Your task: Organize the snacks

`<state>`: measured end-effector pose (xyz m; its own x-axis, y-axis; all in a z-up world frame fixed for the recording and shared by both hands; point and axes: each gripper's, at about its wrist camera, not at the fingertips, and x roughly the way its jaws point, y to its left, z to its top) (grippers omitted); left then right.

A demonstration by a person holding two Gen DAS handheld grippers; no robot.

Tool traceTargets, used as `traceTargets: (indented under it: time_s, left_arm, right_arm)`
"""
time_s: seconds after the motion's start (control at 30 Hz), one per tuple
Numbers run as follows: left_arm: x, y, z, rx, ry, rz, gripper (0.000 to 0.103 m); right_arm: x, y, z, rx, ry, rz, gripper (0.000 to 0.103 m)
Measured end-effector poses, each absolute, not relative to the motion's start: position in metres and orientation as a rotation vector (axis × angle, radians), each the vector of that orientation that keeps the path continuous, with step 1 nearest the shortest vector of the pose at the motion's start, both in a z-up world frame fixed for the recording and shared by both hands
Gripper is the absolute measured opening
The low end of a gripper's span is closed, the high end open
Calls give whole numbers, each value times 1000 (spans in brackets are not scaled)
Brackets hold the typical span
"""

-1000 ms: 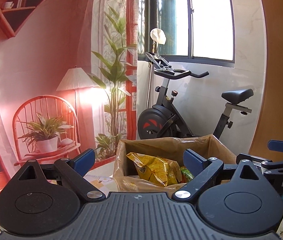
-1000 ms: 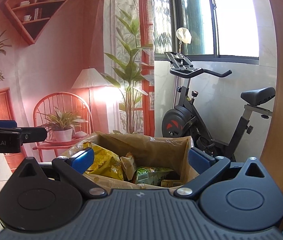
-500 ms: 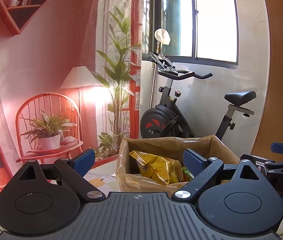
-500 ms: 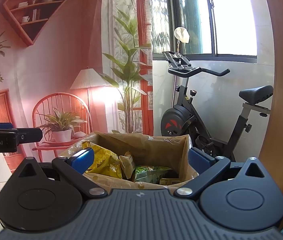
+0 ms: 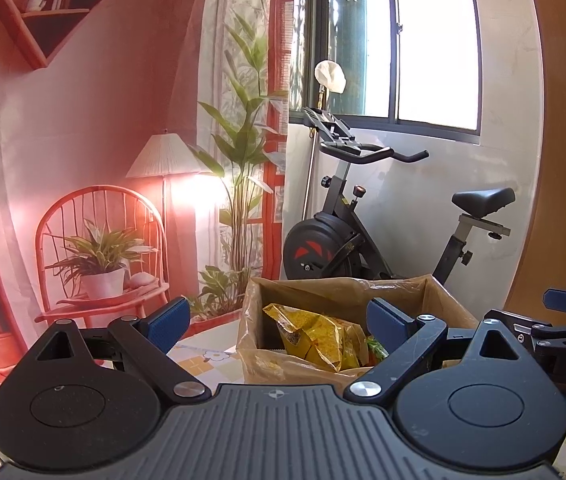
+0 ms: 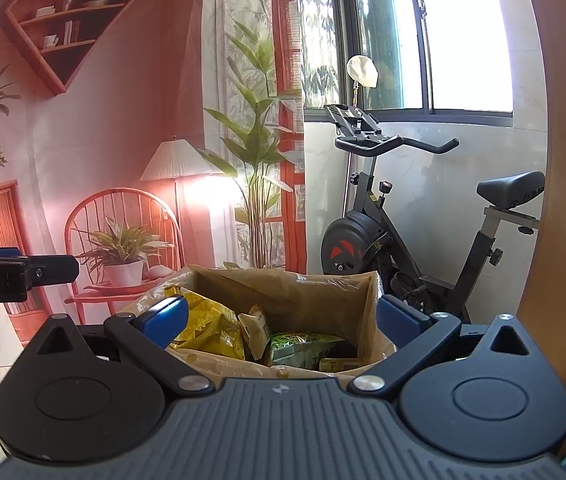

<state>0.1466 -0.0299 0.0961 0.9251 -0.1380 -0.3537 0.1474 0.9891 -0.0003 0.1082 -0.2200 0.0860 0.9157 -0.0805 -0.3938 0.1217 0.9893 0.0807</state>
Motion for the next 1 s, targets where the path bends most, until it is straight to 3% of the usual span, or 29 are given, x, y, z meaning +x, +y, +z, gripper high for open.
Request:
traceTargets:
  time_s: [1.0]
  left_arm:
    - [144, -31, 98, 15, 361, -146, 96]
  right_arm:
    - [108, -219, 89, 105, 397, -106, 102]
